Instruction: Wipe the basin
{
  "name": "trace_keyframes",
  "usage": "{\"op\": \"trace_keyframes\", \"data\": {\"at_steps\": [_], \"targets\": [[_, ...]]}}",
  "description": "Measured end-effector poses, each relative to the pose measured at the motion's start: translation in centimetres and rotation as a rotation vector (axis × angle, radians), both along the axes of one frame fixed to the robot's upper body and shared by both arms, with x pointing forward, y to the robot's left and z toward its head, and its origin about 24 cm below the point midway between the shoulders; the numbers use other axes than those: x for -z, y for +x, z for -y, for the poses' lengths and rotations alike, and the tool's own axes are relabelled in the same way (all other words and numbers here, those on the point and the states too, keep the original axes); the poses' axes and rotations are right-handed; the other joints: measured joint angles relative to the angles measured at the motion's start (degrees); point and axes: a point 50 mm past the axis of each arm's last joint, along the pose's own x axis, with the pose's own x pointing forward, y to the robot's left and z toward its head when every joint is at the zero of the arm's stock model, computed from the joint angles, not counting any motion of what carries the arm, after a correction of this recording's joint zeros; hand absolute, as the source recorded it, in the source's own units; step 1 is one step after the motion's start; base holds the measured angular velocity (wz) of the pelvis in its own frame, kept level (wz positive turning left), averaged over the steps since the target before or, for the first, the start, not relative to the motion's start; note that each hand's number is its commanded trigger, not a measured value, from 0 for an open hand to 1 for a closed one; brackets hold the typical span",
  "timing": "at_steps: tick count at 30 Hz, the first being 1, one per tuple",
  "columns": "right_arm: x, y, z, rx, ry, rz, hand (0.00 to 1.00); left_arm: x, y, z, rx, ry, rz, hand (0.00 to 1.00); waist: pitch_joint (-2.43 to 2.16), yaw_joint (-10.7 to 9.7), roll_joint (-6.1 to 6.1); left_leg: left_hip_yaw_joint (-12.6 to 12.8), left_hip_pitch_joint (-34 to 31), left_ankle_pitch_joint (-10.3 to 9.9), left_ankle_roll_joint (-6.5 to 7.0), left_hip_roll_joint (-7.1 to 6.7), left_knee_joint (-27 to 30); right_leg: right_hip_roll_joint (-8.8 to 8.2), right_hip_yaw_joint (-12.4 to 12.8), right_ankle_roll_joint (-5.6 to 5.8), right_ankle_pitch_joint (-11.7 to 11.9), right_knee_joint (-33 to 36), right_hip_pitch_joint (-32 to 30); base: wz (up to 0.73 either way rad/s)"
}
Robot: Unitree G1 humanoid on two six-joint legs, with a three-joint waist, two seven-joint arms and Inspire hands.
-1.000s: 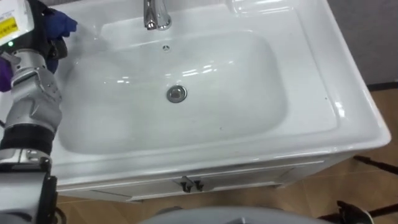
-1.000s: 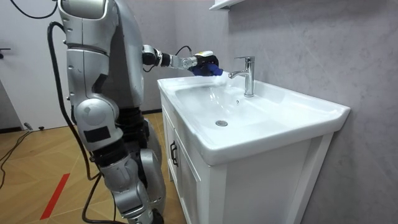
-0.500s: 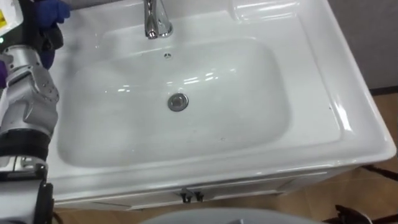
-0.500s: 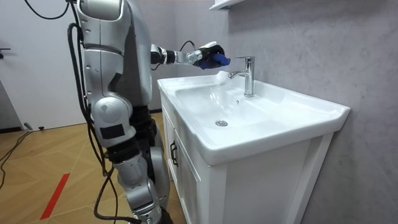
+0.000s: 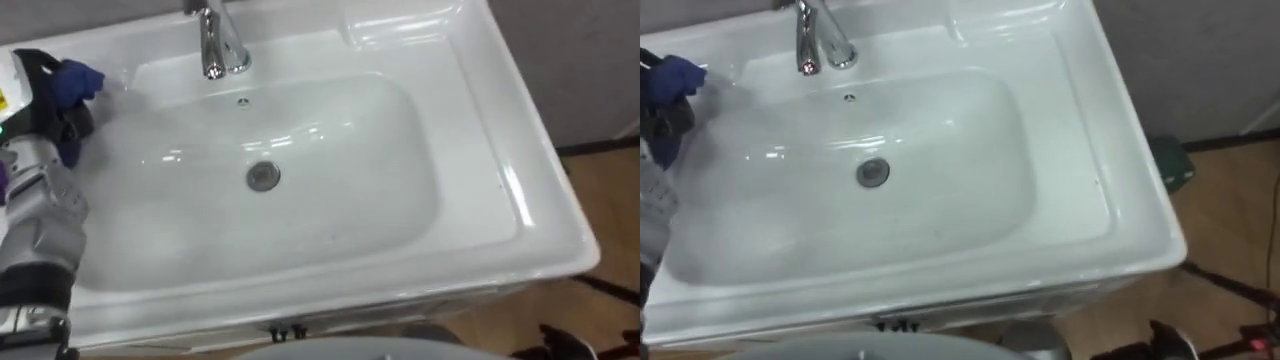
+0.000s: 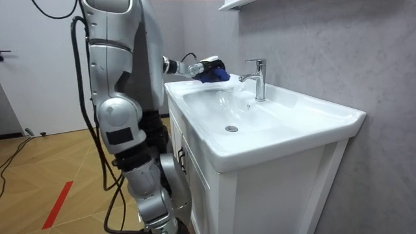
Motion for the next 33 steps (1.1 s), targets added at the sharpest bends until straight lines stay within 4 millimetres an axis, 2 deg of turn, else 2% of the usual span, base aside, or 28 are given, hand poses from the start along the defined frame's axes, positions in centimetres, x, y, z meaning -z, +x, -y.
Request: {"op": "trace_keyframes", "data": {"at_steps": [3, 5, 9, 13, 15, 27, 33], "targets": [[0.0, 0.2, -0.2, -0.003, 0.016, 0.002, 0.0, 0.4, -0.5, -0.1, -0.003, 0.001, -0.015, 1.0, -0.01, 0.07, -0.5, -0.05, -0.81, 0.05, 0.59, -0.96, 1.17, -1.02, 0.06, 0.92, -0.44, 0.25, -0.04, 0.2], [0.1, 0.0, -0.3, 0.005, 0.027, -0.01, 0.0, 1.0, -1.1, 0.0, -0.013, -0.004, -0.025, 1.0, -0.31, 0.51, -0.96, -0.04, -0.87, -0.08, 1.13, -1.59, 1.23, -1.9, -0.06, 1.66, -0.83, 1.58, -0.28, 0.11], [0.2, -0.2, -0.3, 0.009, 0.028, -0.02, 0.0, 1.7, -1.7, 0.2, -0.028, -0.017, -0.036, 1.0, -0.52, 1.5, -1.26, -0.38, -1.71, -0.06, 1.47, -2.1, 2.31, -2.37, -0.39, 1.83, -0.47, 2.22, -0.59, 0.07], [0.1, -0.2, -0.2, 0.008, 0.021, -0.018, 0.0, 1.8, -2.2, -0.3, -0.065, -0.013, -0.047, 1.0, -0.76, 1.62, -0.91, -0.44, -2.9, 0.12, 1.66, -2.24, 2.94, -2.86, -0.42, 1.56, 0.1, 2.24, -1.5, 0.01], [0.1, -0.2, -0.2, 0.006, 0.02, -0.02, 0.0, 1.8, -2.2, -0.4, -0.069, -0.013, -0.045, 1.0, -0.74, 1.56, -0.72, -0.48, -3.18, 0.13, 1.67, -2.26, 3.19, -2.86, -0.43, 1.17, 0.34, 2.43, -1.76, 0.0], [0.1, -0.9, -0.1, 0.013, 0.008, -0.036, 0.0, 1.9, -2.5, -0.5, -0.074, 0.017, -0.045, 1.0, -0.61, 1.43, -0.31, -0.47, -3.08, 0.08, 1.72, -2.38, 2.57, -2.73, -0.42, 1.27, -0.24, 2.97, -2.08, 0.0], [0.1, -1.0, -0.1, 0.016, 0.008, -0.036, 0.0, 3.0, -3.5, -0.9, -0.106, 0.01, -0.099, 1.0, -0.38, 1.35, -0.02, -0.16, -2.67, 0.08, 1.74, -2.39, 2.05, -2.88, -0.52, 1.43, -0.35, 2.97, -1.89, -0.01]]}}
